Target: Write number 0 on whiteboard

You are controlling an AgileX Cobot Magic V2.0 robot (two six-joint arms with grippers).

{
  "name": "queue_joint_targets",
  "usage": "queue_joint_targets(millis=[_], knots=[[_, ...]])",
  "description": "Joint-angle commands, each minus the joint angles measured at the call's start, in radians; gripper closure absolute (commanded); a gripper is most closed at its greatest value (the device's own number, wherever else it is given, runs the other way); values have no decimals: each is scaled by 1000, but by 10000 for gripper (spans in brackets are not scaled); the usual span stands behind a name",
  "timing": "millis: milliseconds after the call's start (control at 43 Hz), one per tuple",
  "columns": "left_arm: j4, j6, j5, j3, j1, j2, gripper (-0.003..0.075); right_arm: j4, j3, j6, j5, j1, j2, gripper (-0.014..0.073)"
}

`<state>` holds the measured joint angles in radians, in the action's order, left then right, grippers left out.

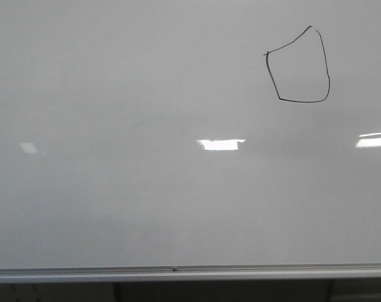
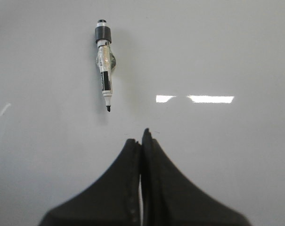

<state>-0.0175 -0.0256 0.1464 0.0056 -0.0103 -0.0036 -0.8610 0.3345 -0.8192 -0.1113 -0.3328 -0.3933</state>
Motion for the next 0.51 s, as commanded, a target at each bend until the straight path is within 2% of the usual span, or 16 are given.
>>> queue_joint_targets(millis=[0, 209, 325, 488], knots=[[-1, -9, -78, 22, 0, -20, 740, 175, -20, 103, 58, 18, 42, 652], [-1, -9, -78, 22, 0, -20, 740, 525, -140, 451, 55, 146, 180, 652], [-1, -9, -78, 22, 0, -20, 740, 626, -200, 582, 55, 228, 249, 652], [-1, -9, -78, 22, 0, -20, 740, 664, -268, 621, 49, 272, 313, 652]])
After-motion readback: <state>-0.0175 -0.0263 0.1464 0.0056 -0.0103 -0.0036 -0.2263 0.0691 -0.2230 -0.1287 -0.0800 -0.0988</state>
